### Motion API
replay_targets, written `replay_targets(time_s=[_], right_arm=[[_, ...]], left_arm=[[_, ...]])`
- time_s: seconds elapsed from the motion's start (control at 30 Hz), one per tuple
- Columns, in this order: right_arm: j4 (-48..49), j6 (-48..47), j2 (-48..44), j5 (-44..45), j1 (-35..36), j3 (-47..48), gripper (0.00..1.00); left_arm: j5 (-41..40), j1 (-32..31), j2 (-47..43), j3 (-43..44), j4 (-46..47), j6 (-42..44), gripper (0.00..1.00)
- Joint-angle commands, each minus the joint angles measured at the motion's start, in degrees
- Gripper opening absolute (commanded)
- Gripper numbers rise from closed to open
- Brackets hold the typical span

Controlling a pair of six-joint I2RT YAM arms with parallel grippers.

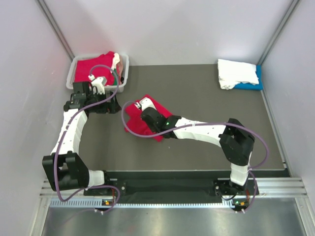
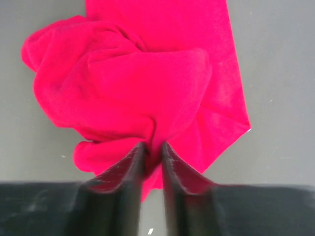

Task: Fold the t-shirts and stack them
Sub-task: Flatten the tshirt out

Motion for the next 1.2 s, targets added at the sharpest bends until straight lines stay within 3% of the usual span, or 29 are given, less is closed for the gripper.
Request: replay_targets(time_s=[0.0,0.37,0.6,0.8,1.03,1.17], right_arm=[[0.5,0.0,-0.4,0.4,0.8,3.5,0.0],[1.0,-3.0,-4.6,5.6,-0.4,4.0,0.0],[1.5,-4.5,-13.0,8.0,-12.3,3.0,0.0],[2.0,-1.6,-21.0,6.0,-26.5,-1.6,0.0],[-2.0,5.5,-23.4,5.1,-27.2,-12.1,0.0],[-1.9,9.9,-23.0,-0.9,-27.2,-18.9,0.01]], left_arm=[[1.6,-0.3,-0.7,0.4,0.9,0.4,0.98],[1.1,-0.3,-1.1,0.1,0.8,0.9,0.98],[1.0,-0.2,-1.3,0.3,0.9,1.1,0.98],[1.2,-0.3,-1.1,0.5,0.8,0.9,0.98],[1.2,-0.3,-0.2,1.5,0.6,0.5,0.98],[1.2,-0.4,0.1,2.3,0.4,0.7,0.98]])
